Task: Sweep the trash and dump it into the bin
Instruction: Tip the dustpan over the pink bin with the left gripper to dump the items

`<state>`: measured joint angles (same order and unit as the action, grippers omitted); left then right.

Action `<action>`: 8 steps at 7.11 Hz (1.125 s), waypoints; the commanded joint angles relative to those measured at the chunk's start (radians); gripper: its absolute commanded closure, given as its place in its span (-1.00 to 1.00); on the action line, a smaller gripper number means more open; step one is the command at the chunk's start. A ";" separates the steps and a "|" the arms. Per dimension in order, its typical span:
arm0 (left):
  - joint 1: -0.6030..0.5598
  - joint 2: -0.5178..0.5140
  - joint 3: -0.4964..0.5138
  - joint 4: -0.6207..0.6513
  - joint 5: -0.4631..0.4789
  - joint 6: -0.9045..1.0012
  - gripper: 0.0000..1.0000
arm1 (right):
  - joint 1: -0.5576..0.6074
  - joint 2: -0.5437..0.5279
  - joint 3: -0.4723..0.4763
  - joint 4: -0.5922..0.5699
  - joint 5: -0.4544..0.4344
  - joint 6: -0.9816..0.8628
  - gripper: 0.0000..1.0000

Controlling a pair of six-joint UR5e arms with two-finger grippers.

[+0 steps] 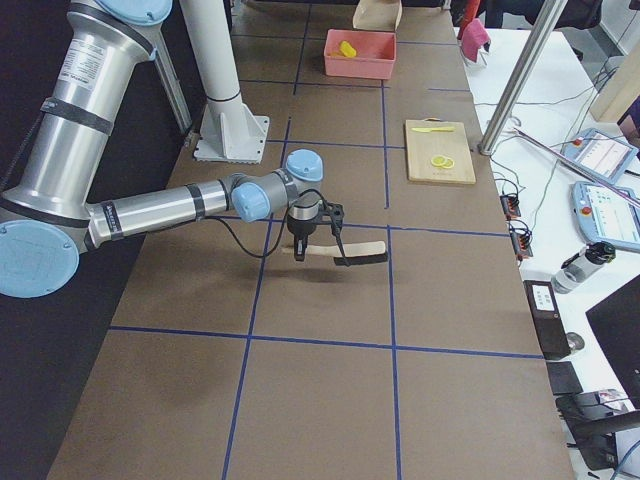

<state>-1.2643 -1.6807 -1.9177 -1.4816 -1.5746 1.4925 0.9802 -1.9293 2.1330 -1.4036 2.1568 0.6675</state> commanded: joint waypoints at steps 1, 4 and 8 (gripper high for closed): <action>0.002 -0.001 -0.045 0.033 -0.113 -0.055 1.00 | 0.000 0.001 0.004 0.000 0.000 0.001 1.00; 0.019 -0.042 -0.112 0.047 -0.514 -0.456 1.00 | 0.000 0.003 0.001 0.000 0.000 0.000 1.00; 0.466 -0.256 -0.106 0.265 -0.502 -0.952 1.00 | 0.000 0.009 -0.001 0.000 -0.003 0.001 1.00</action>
<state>-0.9059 -1.8701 -2.0238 -1.2932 -2.0797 0.6366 0.9802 -1.9250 2.1329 -1.4036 2.1551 0.6688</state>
